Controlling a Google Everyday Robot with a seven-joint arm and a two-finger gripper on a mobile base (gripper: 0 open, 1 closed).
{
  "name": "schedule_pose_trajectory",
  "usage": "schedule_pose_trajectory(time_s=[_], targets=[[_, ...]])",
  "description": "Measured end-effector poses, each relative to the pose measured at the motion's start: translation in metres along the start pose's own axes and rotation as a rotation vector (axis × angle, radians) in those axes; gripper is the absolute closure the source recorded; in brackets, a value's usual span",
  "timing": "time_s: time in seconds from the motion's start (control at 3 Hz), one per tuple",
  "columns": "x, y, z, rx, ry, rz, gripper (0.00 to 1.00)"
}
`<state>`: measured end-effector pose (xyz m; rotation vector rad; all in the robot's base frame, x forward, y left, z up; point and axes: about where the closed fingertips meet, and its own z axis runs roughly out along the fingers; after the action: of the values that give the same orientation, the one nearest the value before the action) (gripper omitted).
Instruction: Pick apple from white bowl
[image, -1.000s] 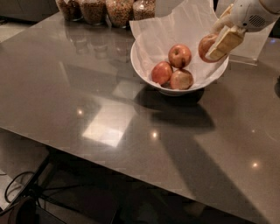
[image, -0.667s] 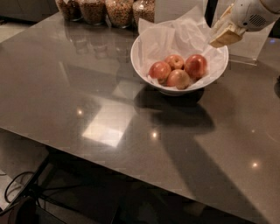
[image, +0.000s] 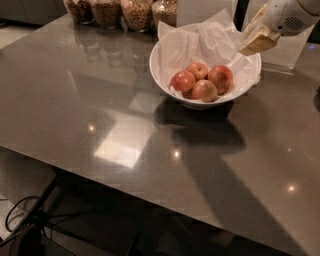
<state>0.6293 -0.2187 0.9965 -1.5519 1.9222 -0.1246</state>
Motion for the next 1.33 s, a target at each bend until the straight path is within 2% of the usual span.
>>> schedule_pose_trajectory(time_s=[0.67,1.0,1.33], targets=[[0.0000,0.0000,0.0001,0.000,0.000,0.000,0.10],[-0.0002,0.0001,0.0004,-0.001,0.000,0.000,0.00],[-0.0002,0.0001,0.0004,-0.001,0.000,0.000,0.00]])
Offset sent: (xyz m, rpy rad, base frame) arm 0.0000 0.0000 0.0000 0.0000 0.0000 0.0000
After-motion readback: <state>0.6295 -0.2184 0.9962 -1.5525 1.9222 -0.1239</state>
